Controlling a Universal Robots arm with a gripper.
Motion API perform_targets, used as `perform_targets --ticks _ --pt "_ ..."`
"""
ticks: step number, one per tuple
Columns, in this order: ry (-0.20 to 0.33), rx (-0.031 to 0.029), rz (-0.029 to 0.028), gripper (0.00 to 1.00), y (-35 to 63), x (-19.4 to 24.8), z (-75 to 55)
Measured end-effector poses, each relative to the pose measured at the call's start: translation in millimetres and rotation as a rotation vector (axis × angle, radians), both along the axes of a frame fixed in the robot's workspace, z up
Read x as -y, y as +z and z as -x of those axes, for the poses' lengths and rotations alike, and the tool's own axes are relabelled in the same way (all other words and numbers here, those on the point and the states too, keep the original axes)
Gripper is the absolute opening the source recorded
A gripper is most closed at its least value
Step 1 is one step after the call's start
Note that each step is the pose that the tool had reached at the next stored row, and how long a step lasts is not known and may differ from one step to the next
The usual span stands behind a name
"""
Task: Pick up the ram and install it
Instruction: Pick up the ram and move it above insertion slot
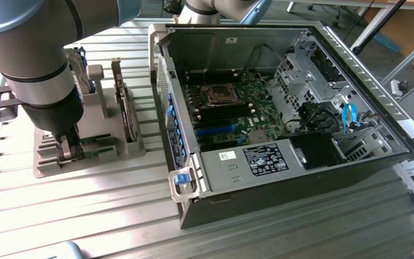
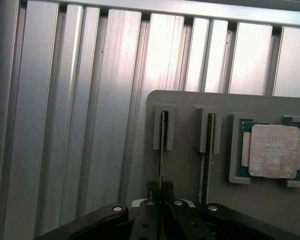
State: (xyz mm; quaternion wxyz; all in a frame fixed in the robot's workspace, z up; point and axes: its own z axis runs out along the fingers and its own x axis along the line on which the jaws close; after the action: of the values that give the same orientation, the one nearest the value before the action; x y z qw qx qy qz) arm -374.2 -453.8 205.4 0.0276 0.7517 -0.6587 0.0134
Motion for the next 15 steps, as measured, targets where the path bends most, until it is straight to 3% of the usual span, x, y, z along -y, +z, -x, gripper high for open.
perform_targets --ticks 15 --pt "0.000 0.0001 0.0000 0.13 5.7 0.0 0.0"
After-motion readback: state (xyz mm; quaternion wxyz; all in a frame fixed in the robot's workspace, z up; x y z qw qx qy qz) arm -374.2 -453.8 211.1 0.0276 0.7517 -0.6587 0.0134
